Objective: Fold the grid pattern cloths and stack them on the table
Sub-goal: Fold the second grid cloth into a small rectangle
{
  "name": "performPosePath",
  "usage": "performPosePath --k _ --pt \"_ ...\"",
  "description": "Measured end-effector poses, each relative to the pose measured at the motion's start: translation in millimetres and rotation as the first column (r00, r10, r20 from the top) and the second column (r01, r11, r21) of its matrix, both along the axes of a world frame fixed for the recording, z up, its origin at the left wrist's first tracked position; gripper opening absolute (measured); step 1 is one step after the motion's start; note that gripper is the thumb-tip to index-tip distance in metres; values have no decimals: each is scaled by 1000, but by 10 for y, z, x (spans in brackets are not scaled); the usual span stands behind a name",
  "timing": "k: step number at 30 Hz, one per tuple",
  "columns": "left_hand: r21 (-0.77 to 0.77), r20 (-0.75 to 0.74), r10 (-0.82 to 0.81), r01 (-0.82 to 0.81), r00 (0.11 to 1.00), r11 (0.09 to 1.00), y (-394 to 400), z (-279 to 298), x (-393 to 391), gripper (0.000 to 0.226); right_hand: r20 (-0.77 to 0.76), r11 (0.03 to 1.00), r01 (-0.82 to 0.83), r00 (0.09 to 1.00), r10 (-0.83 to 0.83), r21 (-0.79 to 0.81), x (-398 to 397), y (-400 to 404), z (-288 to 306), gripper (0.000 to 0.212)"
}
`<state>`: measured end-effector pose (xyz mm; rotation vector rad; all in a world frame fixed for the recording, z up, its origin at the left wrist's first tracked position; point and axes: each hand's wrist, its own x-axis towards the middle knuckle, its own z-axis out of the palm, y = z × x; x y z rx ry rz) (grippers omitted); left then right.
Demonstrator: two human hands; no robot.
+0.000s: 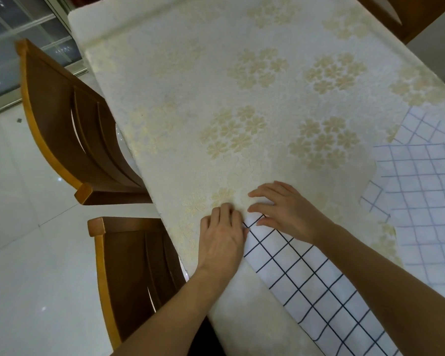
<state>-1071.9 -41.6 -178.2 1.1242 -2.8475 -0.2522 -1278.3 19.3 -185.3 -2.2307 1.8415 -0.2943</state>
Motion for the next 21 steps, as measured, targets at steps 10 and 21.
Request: performPosePath --k 10,21 --pt "-14 -72 -198 197 978 980 -275 201 142 34 42 983 -57 998 50 177 -17 -275 219 26" --pt "106 2 -131 130 991 986 -1189 487 262 17 11 998 8 1000 -7 -64 289 -1067 535 15"
